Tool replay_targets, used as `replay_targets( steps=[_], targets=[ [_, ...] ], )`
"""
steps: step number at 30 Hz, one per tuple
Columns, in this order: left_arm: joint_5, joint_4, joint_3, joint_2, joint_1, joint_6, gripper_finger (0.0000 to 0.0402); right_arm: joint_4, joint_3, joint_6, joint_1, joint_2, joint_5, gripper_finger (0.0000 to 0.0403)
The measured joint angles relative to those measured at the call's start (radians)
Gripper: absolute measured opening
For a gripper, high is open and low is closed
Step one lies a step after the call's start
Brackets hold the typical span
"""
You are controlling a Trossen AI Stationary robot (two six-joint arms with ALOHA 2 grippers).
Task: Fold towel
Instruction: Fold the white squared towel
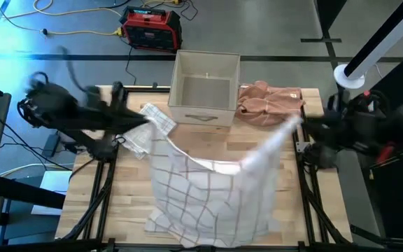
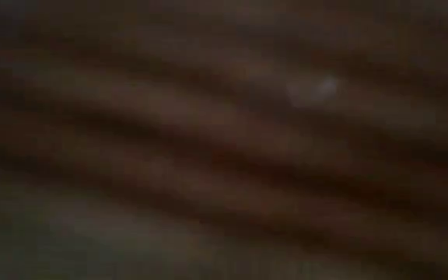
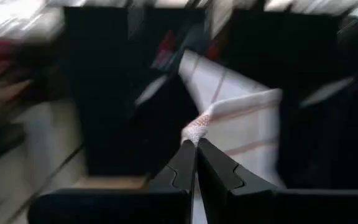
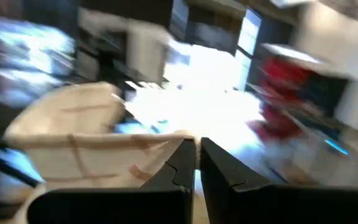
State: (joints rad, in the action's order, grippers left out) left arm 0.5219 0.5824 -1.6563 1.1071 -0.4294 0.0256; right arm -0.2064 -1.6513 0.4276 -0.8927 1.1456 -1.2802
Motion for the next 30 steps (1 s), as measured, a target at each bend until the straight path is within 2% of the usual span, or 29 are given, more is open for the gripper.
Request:
replay_targets(
  steps=[1,3,5,7,10,13,16,19,21,26,30],
  targets=[
    [0.062,0.054,0.012,0.003,0.0,-0.003,0.0,-0.073,0.017,-0.072,0.02,-0.008,-0.047,0.0001],
    [0.151,0.116,0.037,0.004,0.009,-0.005,0.0,-0.236,0.046,-0.26,0.051,-0.031,-0.073,0.0001],
    [0.19,0.162,0.066,-0.001,0.031,-0.002,0.0,-0.395,0.08,-0.451,0.073,-0.064,-0.084,0.0001],
    [0.212,0.208,0.088,0.0,0.061,-0.01,0.0,-0.525,0.12,-0.593,0.101,-0.087,-0.141,0.0001],
    [0.266,0.245,0.133,0.005,0.111,0.012,0.0,-0.679,0.172,-0.706,0.145,-0.107,-0.223,0.0001],
    [0.327,0.267,0.176,0.002,0.164,0.04,0.0,-0.785,0.197,-0.793,0.2,-0.128,-0.229,0.0001],
    [0.327,0.27,0.22,0.003,0.213,0.023,0.0,-0.807,0.223,-0.823,0.253,-0.146,-0.208,0.0001],
    [0.263,0.256,0.226,0.006,0.234,-0.001,0.0,-0.762,0.226,-0.811,0.279,-0.145,-0.066,0.0001],
    [0.231,0.196,0.222,-0.001,0.233,0.016,0.0,-0.666,0.221,-0.753,0.284,-0.143,0.047,0.0001],
    [0.138,-0.031,0.161,-0.023,0.204,0.119,0.0,-0.238,0.212,-0.478,0.284,-0.145,0.39,0.0001],
    [-0.052,-0.219,0.1,-0.059,0.179,0.176,0.0,0.047,0.213,-0.325,0.283,-0.144,0.664,0.0001]
  ],
)
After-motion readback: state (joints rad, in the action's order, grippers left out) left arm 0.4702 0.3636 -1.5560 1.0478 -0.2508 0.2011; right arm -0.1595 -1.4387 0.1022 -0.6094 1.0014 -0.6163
